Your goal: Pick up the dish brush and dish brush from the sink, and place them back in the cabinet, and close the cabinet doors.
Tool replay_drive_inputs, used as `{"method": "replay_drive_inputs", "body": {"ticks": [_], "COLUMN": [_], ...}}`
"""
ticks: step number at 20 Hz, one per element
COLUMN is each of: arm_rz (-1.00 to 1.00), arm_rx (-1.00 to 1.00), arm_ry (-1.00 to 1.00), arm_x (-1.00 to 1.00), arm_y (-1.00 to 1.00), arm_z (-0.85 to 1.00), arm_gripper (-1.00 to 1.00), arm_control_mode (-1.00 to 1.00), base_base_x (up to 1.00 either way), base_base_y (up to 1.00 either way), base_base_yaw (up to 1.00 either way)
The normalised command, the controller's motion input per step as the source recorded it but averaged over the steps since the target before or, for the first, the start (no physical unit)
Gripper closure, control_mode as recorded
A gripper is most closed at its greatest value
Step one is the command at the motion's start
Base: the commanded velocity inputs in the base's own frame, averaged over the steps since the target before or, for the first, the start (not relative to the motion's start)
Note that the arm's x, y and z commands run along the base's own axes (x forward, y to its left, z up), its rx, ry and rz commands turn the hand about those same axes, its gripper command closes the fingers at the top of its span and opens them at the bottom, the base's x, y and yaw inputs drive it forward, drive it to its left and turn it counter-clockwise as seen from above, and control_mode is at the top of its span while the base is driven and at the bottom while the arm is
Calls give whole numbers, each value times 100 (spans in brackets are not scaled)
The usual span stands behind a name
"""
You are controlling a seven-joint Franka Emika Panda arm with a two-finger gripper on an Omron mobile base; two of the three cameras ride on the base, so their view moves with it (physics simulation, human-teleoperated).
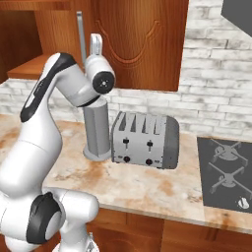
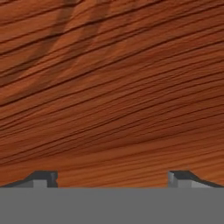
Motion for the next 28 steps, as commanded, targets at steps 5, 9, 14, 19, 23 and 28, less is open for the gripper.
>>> {"method": "replay_drive_inputs", "body": {"ticks": [5, 9, 14, 19, 23, 28], "arm_rz": [-6, -6, -5, -4, -11, -15], "arm_rx": [0, 0, 0, 0, 0, 0], "arm_ry": [2, 1, 0, 2, 4, 5], "arm_x": [22, 24, 20, -10, -54, -65], "arm_y": [0, 0, 0, 0, 0, 0], "arm_z": [0, 0, 0, 0, 1, 3], "arm_gripper": [-100, -100, -100, -100, -100, -100], "arm_control_mode": [-100, -100, -100, -100, -100, -100], "base_base_x": [0, 0, 0, 0, 0, 0], "base_base_y": [0, 0, 0, 0, 0, 0], "base_base_yaw": [0, 0, 0, 0, 0, 0]}}
